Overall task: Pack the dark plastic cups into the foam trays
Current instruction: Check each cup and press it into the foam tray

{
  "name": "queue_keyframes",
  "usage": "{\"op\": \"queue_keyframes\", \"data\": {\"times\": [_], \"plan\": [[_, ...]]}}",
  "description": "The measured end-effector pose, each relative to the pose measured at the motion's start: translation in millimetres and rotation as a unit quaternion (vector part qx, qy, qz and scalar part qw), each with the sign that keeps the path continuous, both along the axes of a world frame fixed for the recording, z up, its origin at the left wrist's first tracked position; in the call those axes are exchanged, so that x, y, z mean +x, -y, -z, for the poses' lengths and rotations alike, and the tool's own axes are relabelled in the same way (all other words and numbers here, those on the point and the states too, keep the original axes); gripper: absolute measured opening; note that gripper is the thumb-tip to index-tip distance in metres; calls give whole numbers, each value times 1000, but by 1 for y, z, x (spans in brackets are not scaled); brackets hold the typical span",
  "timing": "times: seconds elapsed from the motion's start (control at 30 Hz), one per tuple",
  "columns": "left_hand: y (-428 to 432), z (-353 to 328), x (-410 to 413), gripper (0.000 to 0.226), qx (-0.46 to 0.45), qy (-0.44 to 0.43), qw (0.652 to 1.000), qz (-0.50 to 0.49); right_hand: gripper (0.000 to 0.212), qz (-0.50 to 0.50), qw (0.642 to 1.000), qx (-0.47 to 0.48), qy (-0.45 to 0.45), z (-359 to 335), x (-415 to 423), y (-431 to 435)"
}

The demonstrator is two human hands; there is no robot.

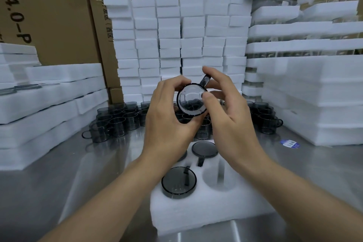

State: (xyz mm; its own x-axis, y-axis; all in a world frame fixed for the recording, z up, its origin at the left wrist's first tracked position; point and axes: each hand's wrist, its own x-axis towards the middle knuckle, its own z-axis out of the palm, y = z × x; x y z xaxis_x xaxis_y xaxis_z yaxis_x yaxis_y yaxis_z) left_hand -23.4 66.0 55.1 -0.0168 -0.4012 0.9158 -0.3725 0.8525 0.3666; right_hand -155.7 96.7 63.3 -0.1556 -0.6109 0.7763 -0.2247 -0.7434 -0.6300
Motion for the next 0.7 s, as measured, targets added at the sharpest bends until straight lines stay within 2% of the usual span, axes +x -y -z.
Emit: {"op": "queue_keyframes", "data": {"times": [0.2, 0.33, 0.47, 0.6, 0.7], "plan": [[1, 1, 0, 61, -30, -3, 999, -45, 47, 5, 1000, -22, -11, 2, 1, 1], [0, 1, -1, 57, -12, -30, 999, -31, 49, -4, 999, -27, -30, 2, 0, 1], [-3, -4, -1, 53, 112, -122, 984, 71, 51, 30, 989, -37, -142, 2, -1, 0], [-7, -14, -1, 34, 236, -227, 923, 200, 57, 55, 982, 7, -182, 1, -3, -1], [-4, -22, 6, 50, 359, -230, 881, 203, 50, 60, 980, 17, -190, -1, -6, -1]]}}
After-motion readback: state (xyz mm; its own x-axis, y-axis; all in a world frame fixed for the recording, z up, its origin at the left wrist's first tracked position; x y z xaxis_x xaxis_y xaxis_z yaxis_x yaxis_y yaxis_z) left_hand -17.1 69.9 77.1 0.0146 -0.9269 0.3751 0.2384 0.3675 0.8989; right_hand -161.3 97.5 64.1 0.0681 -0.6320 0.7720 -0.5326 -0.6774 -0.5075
